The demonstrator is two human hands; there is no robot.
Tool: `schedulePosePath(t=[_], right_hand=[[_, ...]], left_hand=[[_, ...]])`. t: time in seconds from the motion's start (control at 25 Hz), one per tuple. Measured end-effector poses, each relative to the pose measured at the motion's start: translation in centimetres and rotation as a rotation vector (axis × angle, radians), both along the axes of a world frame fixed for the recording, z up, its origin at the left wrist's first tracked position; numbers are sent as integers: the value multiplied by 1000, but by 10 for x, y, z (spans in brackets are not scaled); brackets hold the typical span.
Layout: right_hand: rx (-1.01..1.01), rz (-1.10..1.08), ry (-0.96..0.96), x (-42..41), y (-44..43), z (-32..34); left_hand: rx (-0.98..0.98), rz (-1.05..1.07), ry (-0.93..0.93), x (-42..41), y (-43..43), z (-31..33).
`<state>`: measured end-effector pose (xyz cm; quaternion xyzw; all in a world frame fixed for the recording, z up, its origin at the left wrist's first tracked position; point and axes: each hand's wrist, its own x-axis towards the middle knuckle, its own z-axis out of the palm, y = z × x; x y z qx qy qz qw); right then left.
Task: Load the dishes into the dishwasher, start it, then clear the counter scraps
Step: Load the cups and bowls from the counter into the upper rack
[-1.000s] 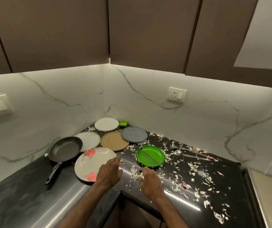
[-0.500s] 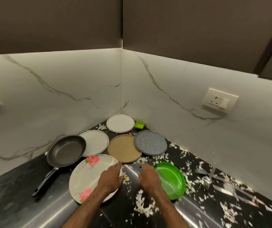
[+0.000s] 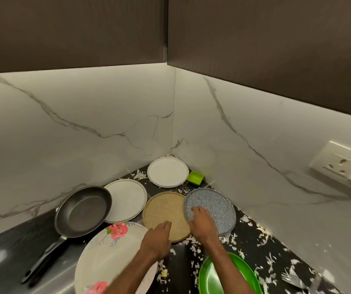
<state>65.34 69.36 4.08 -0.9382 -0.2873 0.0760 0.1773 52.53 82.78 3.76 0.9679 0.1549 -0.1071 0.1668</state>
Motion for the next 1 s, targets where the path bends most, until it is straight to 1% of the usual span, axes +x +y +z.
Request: schedulePosePath(t=[0.16, 0.32, 0.56, 0.72, 0.84, 1.0], right_hand=[[-40, -38, -17, 54, 18, 2], [-129, -47, 8, 96, 37, -1], [-215, 19, 53, 136, 74, -13], [-267, 2, 112, 153, 93, -22], [-333, 44, 57, 154, 99, -25], [-313, 73, -80, 139, 87, -26]], left_hand=[[2, -27, 21, 33, 10, -11], [-32, -42, 39, 52, 21, -27], [-108, -60, 60, 55, 35, -46], [-164, -65, 74, 55, 44, -44], [-167, -64, 111, 55, 44, -45], [-161, -39, 122, 49, 37, -44]])
